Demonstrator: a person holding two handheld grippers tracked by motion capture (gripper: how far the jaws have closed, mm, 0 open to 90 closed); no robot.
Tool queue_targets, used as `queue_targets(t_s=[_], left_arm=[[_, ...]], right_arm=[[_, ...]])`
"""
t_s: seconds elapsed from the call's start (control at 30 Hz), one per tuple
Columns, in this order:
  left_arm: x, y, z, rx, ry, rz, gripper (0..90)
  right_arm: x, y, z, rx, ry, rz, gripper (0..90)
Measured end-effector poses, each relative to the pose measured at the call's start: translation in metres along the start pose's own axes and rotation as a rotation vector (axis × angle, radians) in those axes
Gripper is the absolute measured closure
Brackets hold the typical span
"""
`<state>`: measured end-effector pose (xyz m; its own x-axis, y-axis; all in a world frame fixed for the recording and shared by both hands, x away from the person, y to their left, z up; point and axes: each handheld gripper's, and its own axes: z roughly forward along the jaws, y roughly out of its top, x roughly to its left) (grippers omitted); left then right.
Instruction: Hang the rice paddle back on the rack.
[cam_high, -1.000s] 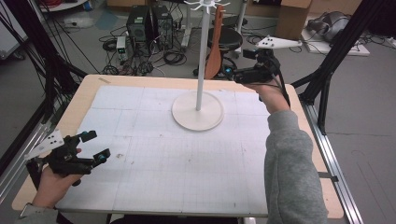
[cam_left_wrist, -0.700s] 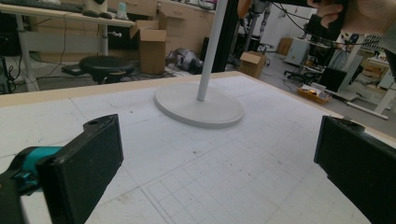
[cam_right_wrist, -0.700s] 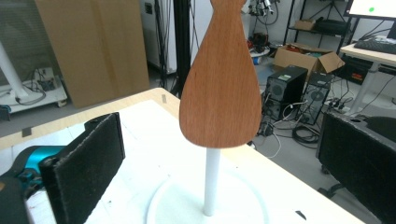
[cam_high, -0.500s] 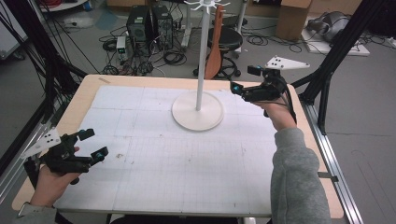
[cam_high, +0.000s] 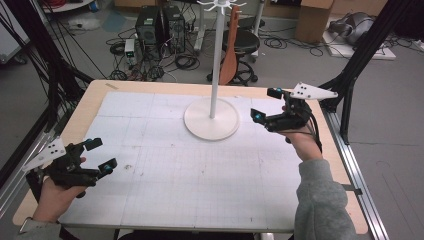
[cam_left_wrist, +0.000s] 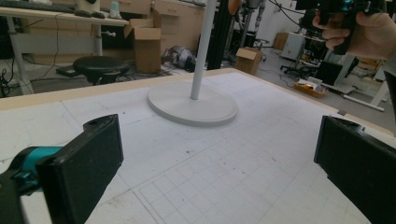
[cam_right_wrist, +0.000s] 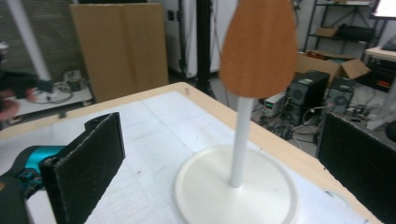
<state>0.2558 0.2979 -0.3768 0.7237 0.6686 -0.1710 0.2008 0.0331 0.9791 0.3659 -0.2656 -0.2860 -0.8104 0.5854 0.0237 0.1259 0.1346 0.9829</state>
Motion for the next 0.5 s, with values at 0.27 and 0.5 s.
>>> queue_targets(t_s=[0.27,0.5], left_arm=[[-0.005,0.001,0.003,-0.006,-0.01,0.028,1.8],[-0.008,0.004,0.006,-0.003,-0.035,0.037,1.8]], right_arm=[[0.014,-0.025,-0.016,-0.01,0.01,-0.015,0.1],[0.017,-0.05,-0.026,0.021,0.023,0.019,0.1]])
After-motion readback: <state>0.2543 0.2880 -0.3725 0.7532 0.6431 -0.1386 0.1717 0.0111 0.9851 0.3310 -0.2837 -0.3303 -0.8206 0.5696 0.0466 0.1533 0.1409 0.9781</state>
